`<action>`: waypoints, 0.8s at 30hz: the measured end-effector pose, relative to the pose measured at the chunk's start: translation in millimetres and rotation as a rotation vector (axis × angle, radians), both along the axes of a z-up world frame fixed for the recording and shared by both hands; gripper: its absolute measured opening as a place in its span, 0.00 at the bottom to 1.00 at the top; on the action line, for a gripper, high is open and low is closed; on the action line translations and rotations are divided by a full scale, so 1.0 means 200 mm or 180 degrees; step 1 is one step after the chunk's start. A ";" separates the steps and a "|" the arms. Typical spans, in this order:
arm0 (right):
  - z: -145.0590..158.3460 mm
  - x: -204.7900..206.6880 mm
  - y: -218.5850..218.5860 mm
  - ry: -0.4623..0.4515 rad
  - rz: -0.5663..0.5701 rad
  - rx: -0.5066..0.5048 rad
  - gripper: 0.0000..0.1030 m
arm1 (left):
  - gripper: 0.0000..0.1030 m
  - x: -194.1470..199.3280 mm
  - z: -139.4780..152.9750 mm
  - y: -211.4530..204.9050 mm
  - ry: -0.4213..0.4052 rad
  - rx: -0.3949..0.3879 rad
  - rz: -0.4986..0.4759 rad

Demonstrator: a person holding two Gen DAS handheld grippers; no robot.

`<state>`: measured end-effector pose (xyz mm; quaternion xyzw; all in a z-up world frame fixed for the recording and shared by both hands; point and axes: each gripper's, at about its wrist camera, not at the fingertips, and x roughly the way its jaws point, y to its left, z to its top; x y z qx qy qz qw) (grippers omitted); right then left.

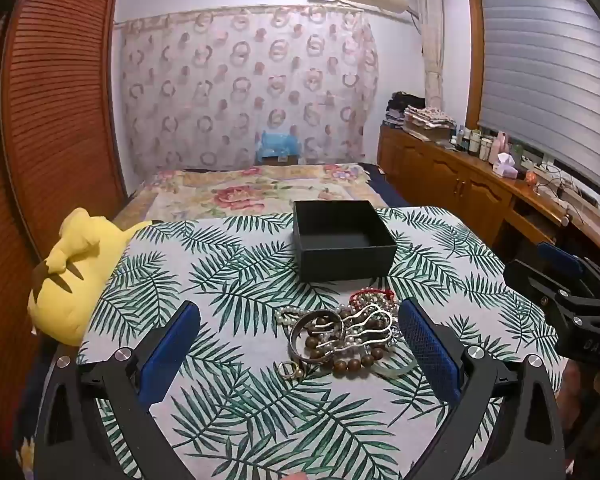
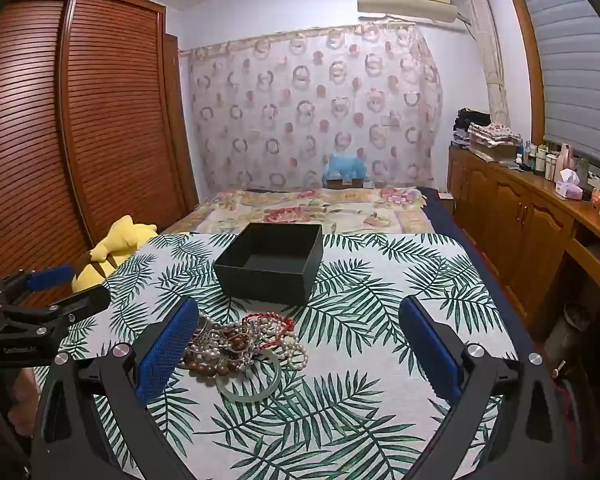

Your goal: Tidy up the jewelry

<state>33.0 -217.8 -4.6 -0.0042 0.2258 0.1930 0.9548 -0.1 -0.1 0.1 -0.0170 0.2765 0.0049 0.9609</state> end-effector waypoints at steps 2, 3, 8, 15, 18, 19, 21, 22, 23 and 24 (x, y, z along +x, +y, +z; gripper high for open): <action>0.00 0.00 0.00 0.0007 -0.0003 0.0006 0.98 | 0.93 0.00 0.00 0.00 0.0004 -0.0002 0.0000; 0.00 0.00 0.00 0.0005 -0.0001 0.0000 0.98 | 0.93 0.00 0.00 0.00 0.0002 -0.0003 -0.0002; 0.00 0.00 0.00 -0.0001 0.0002 0.0007 0.98 | 0.93 0.00 0.00 0.00 0.0000 0.0008 0.0003; 0.00 0.00 0.00 -0.0005 0.0011 -0.0002 0.98 | 0.93 0.00 0.00 0.00 -0.0008 0.0010 0.0004; 0.00 0.00 0.00 -0.0003 -0.0003 0.0002 0.98 | 0.93 0.00 0.00 0.00 -0.0010 0.0008 0.0002; 0.00 0.00 0.00 -0.0003 -0.0002 0.0006 0.98 | 0.93 0.00 0.00 0.00 -0.0011 0.0013 0.0002; 0.00 0.00 0.00 -0.0003 -0.0001 0.0009 0.98 | 0.93 0.00 0.00 0.00 -0.0008 0.0004 -0.0004; 0.00 0.00 0.00 -0.0004 0.0001 0.0004 0.98 | 0.93 0.00 0.00 0.00 -0.0002 -0.0009 -0.0013; 0.00 0.00 0.00 -0.0003 -0.0003 0.0008 0.98 | 0.93 0.00 0.01 0.00 0.0001 -0.0018 -0.0022; 0.00 0.00 0.00 0.0000 -0.0003 0.0016 0.98 | 0.93 0.00 0.01 -0.01 -0.0002 -0.0008 -0.0019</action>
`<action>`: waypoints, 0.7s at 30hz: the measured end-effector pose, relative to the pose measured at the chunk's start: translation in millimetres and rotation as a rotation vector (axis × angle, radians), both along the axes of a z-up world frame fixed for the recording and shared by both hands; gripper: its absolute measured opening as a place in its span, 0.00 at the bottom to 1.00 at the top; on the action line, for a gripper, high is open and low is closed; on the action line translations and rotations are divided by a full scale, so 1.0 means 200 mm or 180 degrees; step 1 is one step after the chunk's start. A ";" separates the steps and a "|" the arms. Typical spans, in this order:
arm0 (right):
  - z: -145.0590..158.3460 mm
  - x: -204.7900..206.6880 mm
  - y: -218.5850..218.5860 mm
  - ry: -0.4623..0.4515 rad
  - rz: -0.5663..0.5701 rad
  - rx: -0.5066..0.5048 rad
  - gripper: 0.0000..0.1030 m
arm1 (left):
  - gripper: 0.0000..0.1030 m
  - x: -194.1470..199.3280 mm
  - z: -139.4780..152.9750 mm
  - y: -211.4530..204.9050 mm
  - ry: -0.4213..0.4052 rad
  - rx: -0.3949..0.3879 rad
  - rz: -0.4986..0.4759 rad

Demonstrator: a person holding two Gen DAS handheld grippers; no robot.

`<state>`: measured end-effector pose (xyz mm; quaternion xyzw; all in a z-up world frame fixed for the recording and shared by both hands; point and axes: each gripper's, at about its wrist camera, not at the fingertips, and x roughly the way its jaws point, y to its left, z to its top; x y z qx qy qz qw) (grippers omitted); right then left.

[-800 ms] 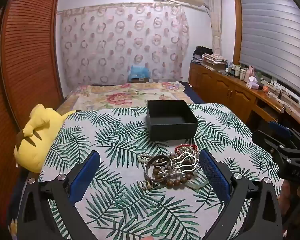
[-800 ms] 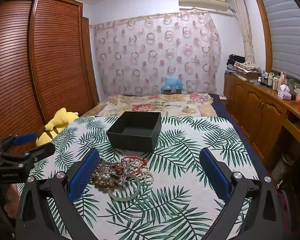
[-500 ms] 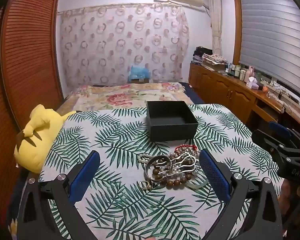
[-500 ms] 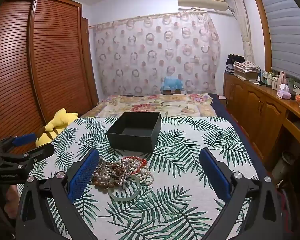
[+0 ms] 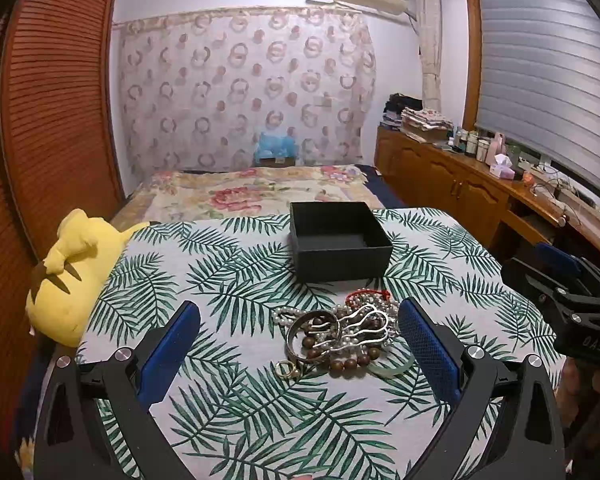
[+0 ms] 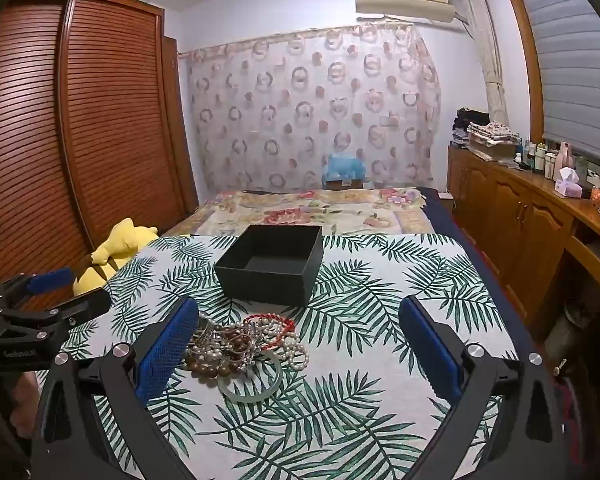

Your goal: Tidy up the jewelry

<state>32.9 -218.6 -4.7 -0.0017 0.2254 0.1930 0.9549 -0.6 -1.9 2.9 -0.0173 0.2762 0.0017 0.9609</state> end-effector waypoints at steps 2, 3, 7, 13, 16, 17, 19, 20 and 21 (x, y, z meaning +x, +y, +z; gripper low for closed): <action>0.00 0.00 0.00 -0.0004 -0.0002 -0.0004 0.98 | 0.93 0.01 0.01 0.00 0.0007 -0.0001 -0.0006; 0.00 0.00 0.00 -0.0002 0.0000 0.0000 0.98 | 0.93 0.01 0.01 0.00 0.0007 -0.0006 -0.0009; 0.00 0.00 0.00 0.0000 0.0003 -0.0002 0.98 | 0.93 0.01 0.01 0.00 0.0004 0.0003 0.0001; 0.00 0.00 0.00 -0.0004 0.0000 -0.0002 0.98 | 0.93 0.00 0.01 -0.01 0.0001 -0.0001 -0.0009; 0.00 0.00 0.00 -0.0003 0.0001 0.0000 0.98 | 0.93 -0.01 0.03 -0.01 -0.0009 0.0010 -0.0005; 0.00 0.00 0.00 -0.0005 0.0000 0.0000 0.98 | 0.93 -0.01 0.03 -0.01 -0.0011 0.0005 -0.0006; 0.00 0.00 0.00 -0.0005 0.0002 0.0000 0.98 | 0.93 -0.01 0.03 -0.01 -0.0017 0.0014 -0.0006; 0.00 0.00 0.00 -0.0004 0.0001 -0.0001 0.98 | 0.93 -0.01 0.04 -0.02 -0.0026 0.0022 -0.0015; 0.00 0.00 0.00 -0.0004 0.0000 0.0003 0.98 | 0.93 -0.01 0.04 -0.02 -0.0028 0.0023 -0.0017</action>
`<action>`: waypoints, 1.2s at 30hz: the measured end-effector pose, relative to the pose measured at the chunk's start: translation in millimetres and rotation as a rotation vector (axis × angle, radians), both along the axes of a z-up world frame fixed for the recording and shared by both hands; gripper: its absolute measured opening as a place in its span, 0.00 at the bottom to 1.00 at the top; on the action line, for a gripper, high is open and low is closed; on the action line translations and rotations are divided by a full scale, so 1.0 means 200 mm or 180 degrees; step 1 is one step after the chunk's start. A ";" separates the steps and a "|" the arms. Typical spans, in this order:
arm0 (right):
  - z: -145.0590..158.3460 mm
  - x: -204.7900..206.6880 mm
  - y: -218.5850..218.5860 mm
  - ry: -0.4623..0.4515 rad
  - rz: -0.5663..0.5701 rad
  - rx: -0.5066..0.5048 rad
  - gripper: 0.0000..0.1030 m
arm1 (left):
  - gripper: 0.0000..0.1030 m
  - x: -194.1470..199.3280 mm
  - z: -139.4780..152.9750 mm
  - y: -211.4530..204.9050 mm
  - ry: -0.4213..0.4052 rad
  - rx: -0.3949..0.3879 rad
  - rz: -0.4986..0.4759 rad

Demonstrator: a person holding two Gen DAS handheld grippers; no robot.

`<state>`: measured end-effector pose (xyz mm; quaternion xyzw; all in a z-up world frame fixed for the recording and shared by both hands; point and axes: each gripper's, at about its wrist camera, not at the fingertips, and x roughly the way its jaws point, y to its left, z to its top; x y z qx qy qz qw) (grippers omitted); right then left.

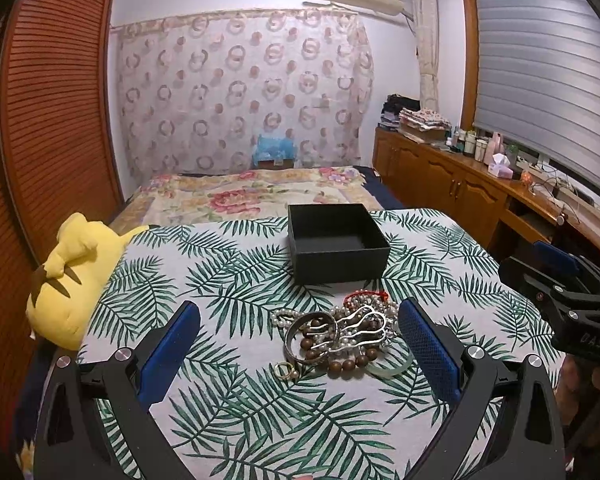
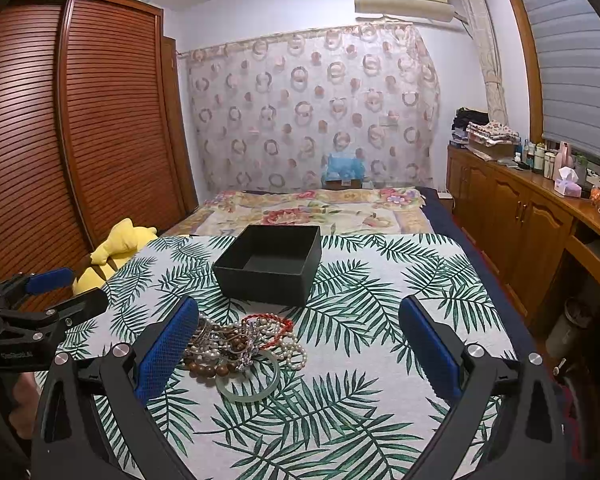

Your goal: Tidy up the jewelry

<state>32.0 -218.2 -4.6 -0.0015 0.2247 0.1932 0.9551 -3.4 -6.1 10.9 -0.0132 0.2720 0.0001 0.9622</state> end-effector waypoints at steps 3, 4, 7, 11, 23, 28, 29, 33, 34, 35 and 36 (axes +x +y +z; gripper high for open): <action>0.00 0.00 0.00 0.0000 0.0002 0.0001 0.98 | 0.93 0.00 0.00 0.00 -0.0001 -0.0001 0.0003; 0.00 0.00 0.00 0.0000 0.0004 -0.0001 0.98 | 0.93 0.00 0.00 0.00 -0.0001 -0.0002 0.0002; 0.00 0.00 0.00 -0.0002 -0.0001 0.0002 0.98 | 0.93 0.00 0.01 0.00 -0.0006 -0.0002 0.0006; 0.00 0.00 0.00 -0.0002 -0.0001 0.0002 0.98 | 0.93 0.00 0.01 0.01 -0.0007 0.0000 0.0009; 0.00 0.00 0.01 -0.0006 0.0002 0.0004 0.98 | 0.93 0.00 0.01 0.01 -0.0011 -0.0001 0.0008; 0.01 -0.01 0.01 -0.0009 0.0016 0.0016 0.98 | 0.93 0.00 0.02 0.01 -0.0012 0.0003 0.0010; 0.01 -0.01 0.01 -0.0009 0.0019 0.0015 0.98 | 0.93 0.00 0.02 0.01 -0.0010 -0.0002 0.0011; 0.01 -0.01 0.01 -0.0010 0.0016 0.0015 0.98 | 0.93 0.00 0.02 0.00 -0.0011 0.0004 0.0011; 0.01 -0.01 0.01 -0.0011 0.0014 0.0012 0.98 | 0.93 0.00 0.02 0.00 -0.0008 0.0002 0.0010; 0.01 -0.01 0.01 -0.0010 0.0017 0.0015 0.98 | 0.93 0.00 0.02 0.00 -0.0006 -0.0001 0.0008; 0.01 -0.01 0.01 -0.0009 0.0015 0.0015 0.98 | 0.93 0.00 0.02 0.00 -0.0010 0.0001 0.0009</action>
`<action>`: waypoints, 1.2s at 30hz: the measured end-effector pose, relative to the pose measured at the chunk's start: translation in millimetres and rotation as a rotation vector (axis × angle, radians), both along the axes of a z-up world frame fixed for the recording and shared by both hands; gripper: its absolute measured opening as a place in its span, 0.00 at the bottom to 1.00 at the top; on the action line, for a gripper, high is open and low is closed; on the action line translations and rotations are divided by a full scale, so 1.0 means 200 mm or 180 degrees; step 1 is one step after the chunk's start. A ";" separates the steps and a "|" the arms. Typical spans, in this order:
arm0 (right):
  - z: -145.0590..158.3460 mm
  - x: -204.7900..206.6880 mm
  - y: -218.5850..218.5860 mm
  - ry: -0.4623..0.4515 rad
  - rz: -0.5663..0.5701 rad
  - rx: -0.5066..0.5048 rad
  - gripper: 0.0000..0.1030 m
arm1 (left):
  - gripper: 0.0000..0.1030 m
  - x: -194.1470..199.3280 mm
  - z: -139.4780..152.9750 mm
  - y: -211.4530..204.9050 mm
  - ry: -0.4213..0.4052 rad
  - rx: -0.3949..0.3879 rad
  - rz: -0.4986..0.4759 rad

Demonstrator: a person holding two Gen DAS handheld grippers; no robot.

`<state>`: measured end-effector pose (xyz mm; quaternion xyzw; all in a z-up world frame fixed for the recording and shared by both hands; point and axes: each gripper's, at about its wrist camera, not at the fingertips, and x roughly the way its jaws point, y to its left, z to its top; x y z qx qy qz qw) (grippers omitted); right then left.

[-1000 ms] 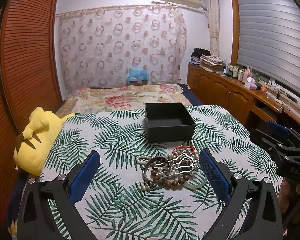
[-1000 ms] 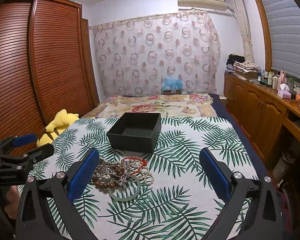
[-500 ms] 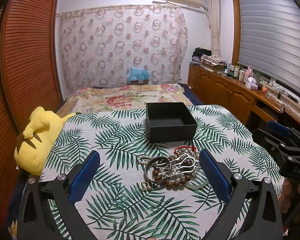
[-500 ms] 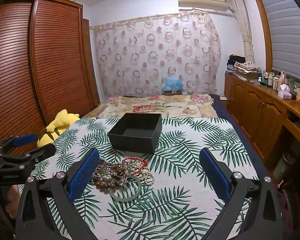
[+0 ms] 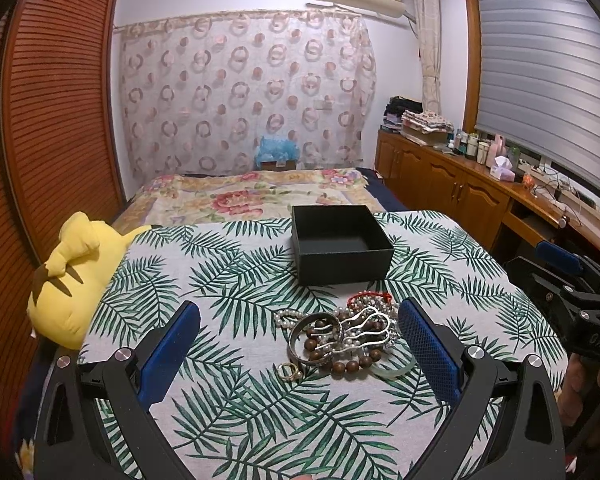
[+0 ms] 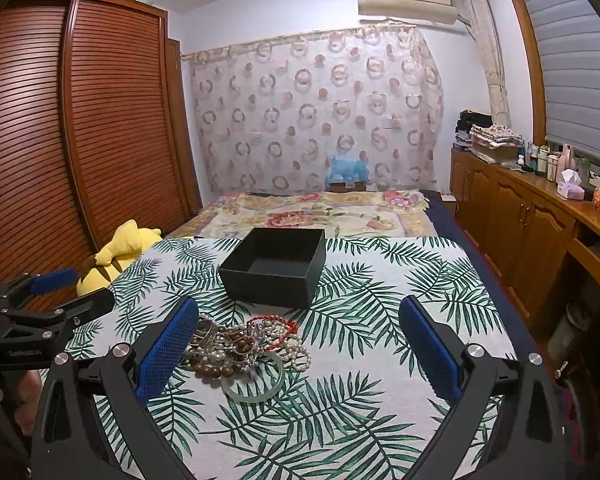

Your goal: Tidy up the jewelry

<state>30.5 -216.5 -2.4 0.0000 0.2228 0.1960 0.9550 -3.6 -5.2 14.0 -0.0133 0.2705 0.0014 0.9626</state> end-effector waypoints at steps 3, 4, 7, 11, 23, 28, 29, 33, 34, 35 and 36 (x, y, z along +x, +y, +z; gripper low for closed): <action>0.00 0.00 0.00 0.0001 0.0000 -0.0003 0.98 | 0.93 0.00 -0.01 0.01 0.0011 0.0004 0.0011; 0.01 0.00 0.02 0.0005 0.0001 -0.0008 0.98 | 0.93 0.01 -0.01 0.01 0.0023 -0.0006 0.0008; 0.01 0.00 0.05 0.0037 0.0018 -0.0010 0.98 | 0.93 0.02 -0.05 0.03 0.0066 -0.0023 -0.0004; 0.00 -0.03 0.05 0.0040 0.0082 0.0003 0.98 | 0.93 0.07 -0.13 0.08 0.0152 -0.0043 -0.0039; -0.13 0.02 0.10 0.0173 0.0359 -0.0037 0.98 | 0.93 0.15 -0.33 0.19 0.0463 -0.0061 -0.0095; -0.18 0.04 0.16 0.0249 0.0590 -0.0132 0.96 | 0.93 0.19 -0.37 0.19 0.0568 -0.0064 -0.0256; -0.20 0.05 0.18 0.0273 0.0637 -0.0154 0.94 | 0.93 0.20 -0.38 0.19 0.0586 -0.0057 -0.0301; -0.25 0.07 0.21 0.0394 0.0743 -0.0209 0.85 | 0.87 0.24 -0.40 0.16 0.0618 -0.0003 -0.0394; -0.26 0.08 0.21 0.0417 0.0762 -0.0218 0.85 | 0.80 0.26 -0.40 0.16 0.0643 -0.0023 -0.0427; -0.27 0.09 0.22 0.0430 0.0762 -0.0233 0.84 | 0.75 0.28 -0.41 0.17 0.0676 -0.0050 -0.0449; -0.28 0.10 0.22 0.0452 0.0772 -0.0240 0.83 | 0.73 0.30 -0.41 0.17 0.0701 -0.0059 -0.0468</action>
